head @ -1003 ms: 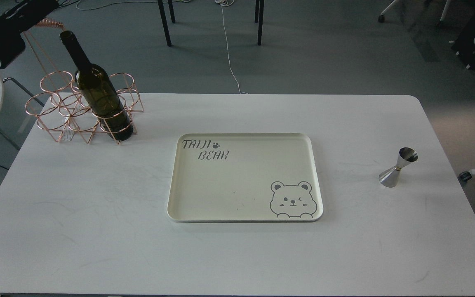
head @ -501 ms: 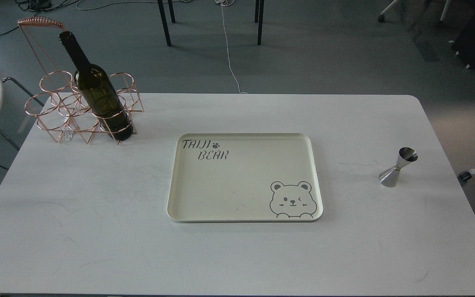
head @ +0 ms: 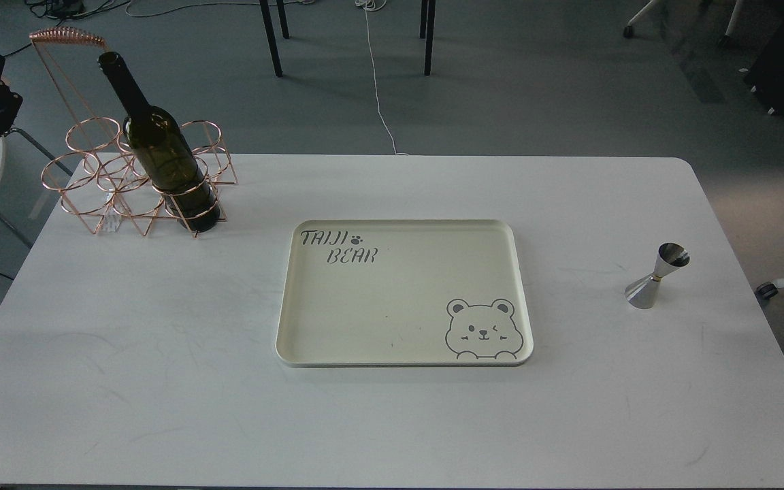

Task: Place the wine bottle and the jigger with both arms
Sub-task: 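Open the left gripper and withdraw it from the bottle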

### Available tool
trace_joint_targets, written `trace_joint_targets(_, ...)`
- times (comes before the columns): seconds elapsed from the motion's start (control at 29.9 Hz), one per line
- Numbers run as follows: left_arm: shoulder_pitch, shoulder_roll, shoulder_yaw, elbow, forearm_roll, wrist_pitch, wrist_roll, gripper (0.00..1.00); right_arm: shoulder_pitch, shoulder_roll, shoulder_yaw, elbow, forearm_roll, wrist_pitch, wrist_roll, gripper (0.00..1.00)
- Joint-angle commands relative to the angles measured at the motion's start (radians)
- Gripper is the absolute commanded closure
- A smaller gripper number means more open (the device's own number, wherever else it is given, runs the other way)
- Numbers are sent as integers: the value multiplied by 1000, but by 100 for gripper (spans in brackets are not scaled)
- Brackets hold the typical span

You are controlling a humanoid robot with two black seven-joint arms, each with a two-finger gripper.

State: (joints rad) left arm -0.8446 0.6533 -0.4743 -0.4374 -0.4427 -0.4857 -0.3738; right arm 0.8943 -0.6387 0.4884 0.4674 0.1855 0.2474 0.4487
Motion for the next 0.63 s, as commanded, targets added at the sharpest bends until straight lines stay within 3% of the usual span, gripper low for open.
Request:
trace_joint_targets(0.0, 22, -47, -39, 52, -2, -3, 19, 2, -29, 68, 18, -64, 57, 56, -33, 1)
trace_joint_targets(0.13, 64, -87, -128, 68, -2, -3, 50, 2, -51, 109, 36, -93, 123, 66, -74, 1)
trace_joint_targets(0.43, 78, -98, -139, 68, 12, -3, 49, 2, -81, 143, 30, -93, 120, 78, -79, 1)
trace_joint_targets(0.6, 73, -87, -138, 66, 15, -3, 52, 2, -80, 143, 22, -95, 114, 170, -93, 1)
